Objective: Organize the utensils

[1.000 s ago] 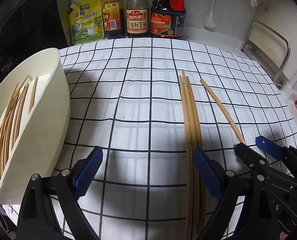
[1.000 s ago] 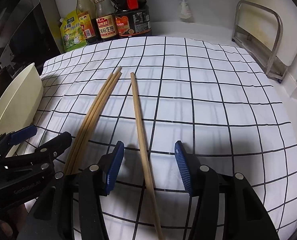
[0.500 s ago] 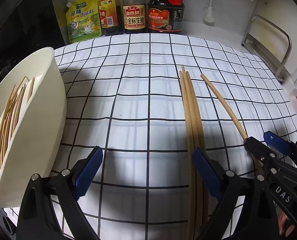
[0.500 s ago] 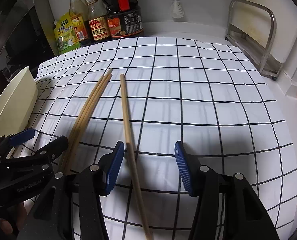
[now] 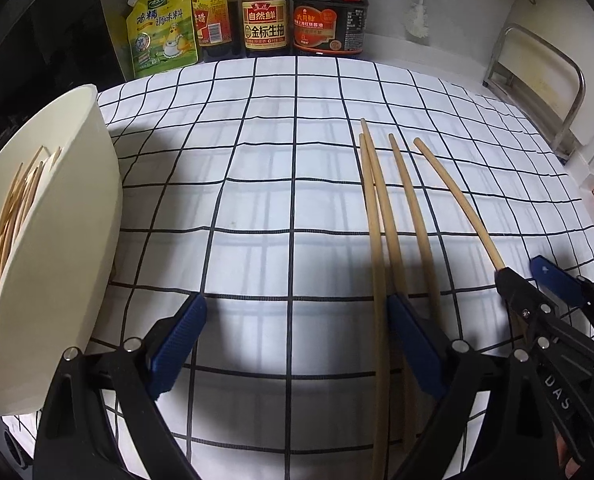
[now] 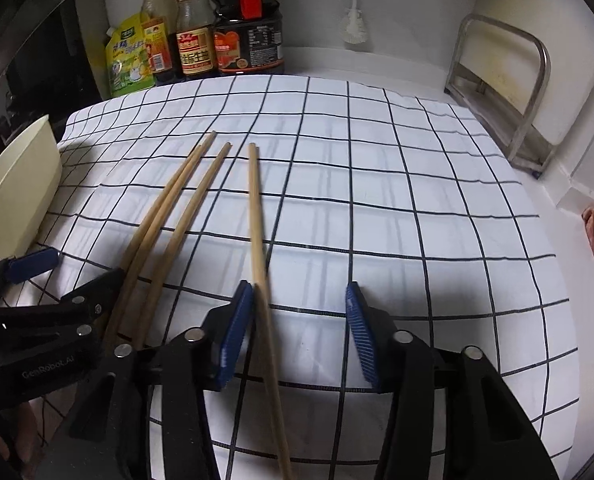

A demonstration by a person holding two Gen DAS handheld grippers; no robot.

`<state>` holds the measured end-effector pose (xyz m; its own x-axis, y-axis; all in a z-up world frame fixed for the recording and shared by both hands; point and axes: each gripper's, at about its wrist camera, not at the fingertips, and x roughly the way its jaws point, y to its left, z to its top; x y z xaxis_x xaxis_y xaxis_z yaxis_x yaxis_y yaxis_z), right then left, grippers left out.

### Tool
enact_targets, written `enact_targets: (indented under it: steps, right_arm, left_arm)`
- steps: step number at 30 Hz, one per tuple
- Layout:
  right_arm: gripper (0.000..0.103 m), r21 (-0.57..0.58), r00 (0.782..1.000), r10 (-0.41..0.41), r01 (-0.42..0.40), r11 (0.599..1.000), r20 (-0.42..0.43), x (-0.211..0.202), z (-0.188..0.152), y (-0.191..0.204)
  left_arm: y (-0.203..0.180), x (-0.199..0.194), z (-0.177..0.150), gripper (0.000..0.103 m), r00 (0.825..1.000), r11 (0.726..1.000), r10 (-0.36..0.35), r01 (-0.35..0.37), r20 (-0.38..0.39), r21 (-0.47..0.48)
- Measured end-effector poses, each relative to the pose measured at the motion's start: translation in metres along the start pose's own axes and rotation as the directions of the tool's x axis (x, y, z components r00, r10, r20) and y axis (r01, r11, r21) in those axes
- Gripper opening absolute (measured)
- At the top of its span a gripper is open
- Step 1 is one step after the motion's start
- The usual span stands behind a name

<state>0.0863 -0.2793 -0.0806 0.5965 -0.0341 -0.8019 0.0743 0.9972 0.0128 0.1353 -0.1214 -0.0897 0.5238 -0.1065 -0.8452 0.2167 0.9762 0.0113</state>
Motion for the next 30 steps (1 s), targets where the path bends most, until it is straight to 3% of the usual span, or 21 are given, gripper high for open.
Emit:
enact_targets:
  steps: [2,4,6,9,10,20,30]
  right_arm:
    - [0.027,-0.027,1.000,-0.004,0.004,1.000,0.010,-0.001,-0.001,0.006]
    - [0.014,-0.061,1.000,-0.005,0.006,0.998,0.011,-0.001,-0.001,0.012]
    - [0.007,-0.072,1.000,0.004,-0.003,0.997,0.009,-0.002,-0.001,0.016]
    - [0.006,-0.030,0.999,0.032,-0.032,0.999,0.006,-0.001,0.000,0.010]
    - [0.006,-0.008,0.999,0.045,-0.045,0.999,0.005,-0.002,0.001,0.008]
    - [0.006,0.089,0.994,0.098,-0.103,0.991,0.055,-0.020,0.005,0.001]
    - [0.006,0.107,0.989,0.103,-0.115,0.988,0.109,-0.067,0.004,0.016]
  left_arm:
    - [-0.003,-0.003,0.000,0.073,1.000,1.000,-0.009,0.009,0.003,0.011]
    - [-0.007,-0.007,-0.001,0.054,1.000,1.000,-0.022,0.022,0.001,0.021]
    - [-0.010,-0.009,-0.001,0.039,0.999,0.999,-0.034,0.033,0.002,0.032]
    - [-0.011,-0.010,-0.001,0.012,0.999,0.998,-0.048,0.048,0.000,0.039]
    - [-0.010,-0.011,-0.001,0.007,0.998,0.998,-0.058,0.058,-0.004,0.037]
    - [-0.003,-0.035,-0.007,0.007,0.988,0.988,-0.151,0.150,0.011,0.031]
    - [0.021,-0.094,0.002,0.007,0.966,0.975,-0.220,0.217,0.137,0.036]
